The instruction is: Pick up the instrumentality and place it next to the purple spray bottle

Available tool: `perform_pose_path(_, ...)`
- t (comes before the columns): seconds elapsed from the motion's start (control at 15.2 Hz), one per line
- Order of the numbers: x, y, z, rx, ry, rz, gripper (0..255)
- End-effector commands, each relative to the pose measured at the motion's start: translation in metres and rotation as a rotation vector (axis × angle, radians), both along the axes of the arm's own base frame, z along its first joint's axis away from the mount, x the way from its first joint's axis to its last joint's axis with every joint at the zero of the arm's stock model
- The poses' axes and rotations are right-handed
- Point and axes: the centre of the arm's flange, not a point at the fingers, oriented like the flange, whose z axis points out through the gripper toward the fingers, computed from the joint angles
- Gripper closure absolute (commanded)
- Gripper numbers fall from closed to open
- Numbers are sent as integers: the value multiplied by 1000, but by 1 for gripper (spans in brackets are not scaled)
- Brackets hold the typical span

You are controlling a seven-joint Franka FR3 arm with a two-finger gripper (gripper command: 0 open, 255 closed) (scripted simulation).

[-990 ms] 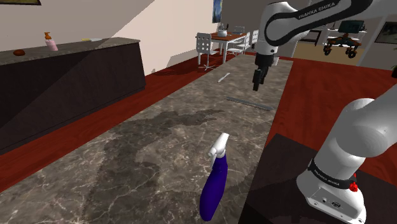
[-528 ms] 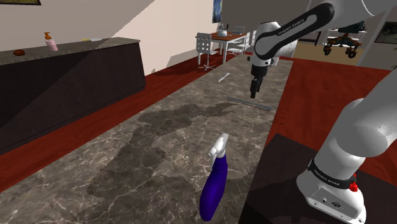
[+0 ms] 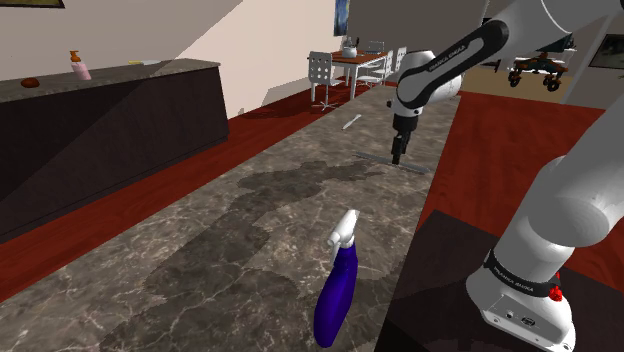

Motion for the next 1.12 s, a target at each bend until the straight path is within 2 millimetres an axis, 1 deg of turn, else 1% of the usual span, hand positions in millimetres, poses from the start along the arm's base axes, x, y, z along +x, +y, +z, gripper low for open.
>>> perform_pose_path(0.0, 0, 0, -2, 0, 0, 0, 0)
perform_pose_path(0.33, 0, 0, -2, 0, 0, 0, 0)
perform_pose_path(0.4, 0, 0, -2, 0, 0, 0, 255)
perform_pose_path(0.99, 0, 0, -2, 0, 0, 0, 255)
perform_pose_path(1.06, 0, 0, 3, 0, 0, 0, 255)
